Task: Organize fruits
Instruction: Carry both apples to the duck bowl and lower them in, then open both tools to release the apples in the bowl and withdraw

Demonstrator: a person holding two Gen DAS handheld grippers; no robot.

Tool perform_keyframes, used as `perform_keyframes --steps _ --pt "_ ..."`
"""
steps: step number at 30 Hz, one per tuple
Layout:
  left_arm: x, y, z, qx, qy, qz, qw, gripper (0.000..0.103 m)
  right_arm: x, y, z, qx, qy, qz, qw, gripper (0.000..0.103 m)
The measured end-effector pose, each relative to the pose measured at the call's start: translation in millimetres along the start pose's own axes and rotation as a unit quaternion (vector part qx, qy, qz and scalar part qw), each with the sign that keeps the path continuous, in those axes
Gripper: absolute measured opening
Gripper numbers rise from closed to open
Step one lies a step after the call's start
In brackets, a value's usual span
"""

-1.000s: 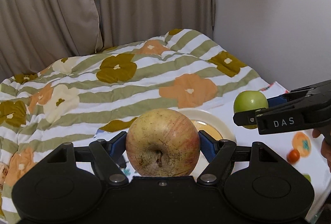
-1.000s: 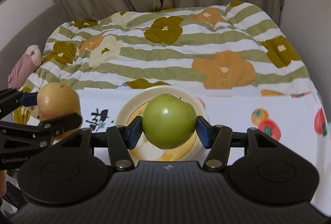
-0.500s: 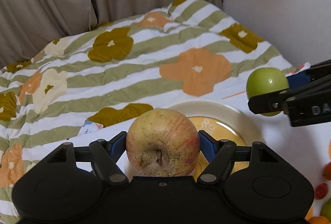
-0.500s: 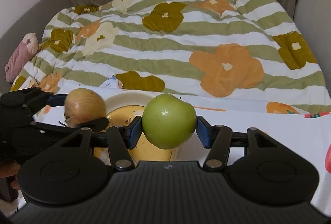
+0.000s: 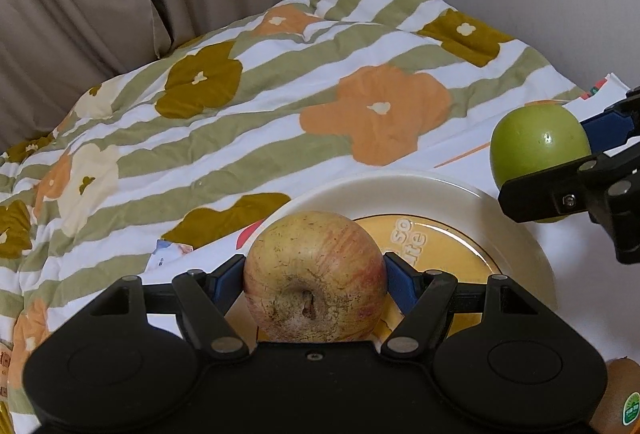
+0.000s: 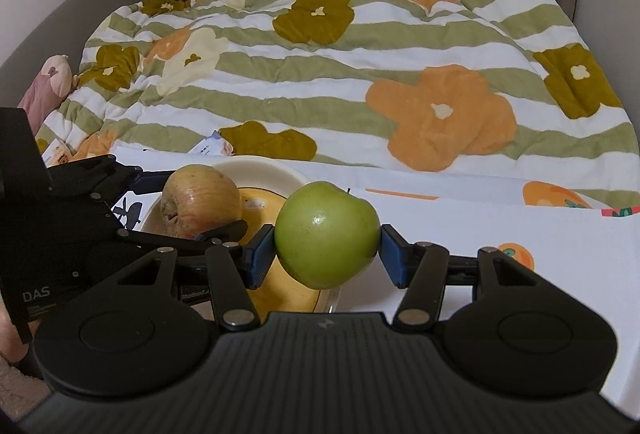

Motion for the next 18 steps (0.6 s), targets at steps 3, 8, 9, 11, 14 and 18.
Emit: perform_keyframes --steps 3,8,9,11,14,18 --pt "0 0 -6 0.005 -0.011 0.011 0.9999 0.081 -1 -1 -1 0.001 -0.002 0.0 1.0 0.071" --pt "5 7 -30 0.01 -0.03 0.018 0.9993 0.097 -4 -2 -6 -0.002 -0.007 -0.006 1.0 0.071" --pt "8 10 -36 0.013 -0.029 0.014 0.9994 0.097 -5 -1 -6 -0.003 -0.006 -0.011 1.0 0.071" --pt "12 15 -44 0.016 -0.027 0.007 0.9995 0.098 -4 1 -6 -0.006 -0.004 -0.021 1.0 0.071" --pt "19 18 -54 0.012 -0.023 -0.004 0.9997 0.098 -1 5 -3 -0.009 0.002 -0.04 0.999 0.071" --pt "28 25 -67 0.004 -0.018 -0.028 0.9994 0.098 1 14 5 -0.019 0.013 -0.057 0.998 0.071"
Point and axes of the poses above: each gripper's, at about its wrist camera, not at the fingertips, and z roughly the way its jaws point, y to its left, x to its underside, the point moved 4 cm from there along z, roughly the way its jaws point, and after that the axes turned 10 degrees about -x, right-handed, at the moved point
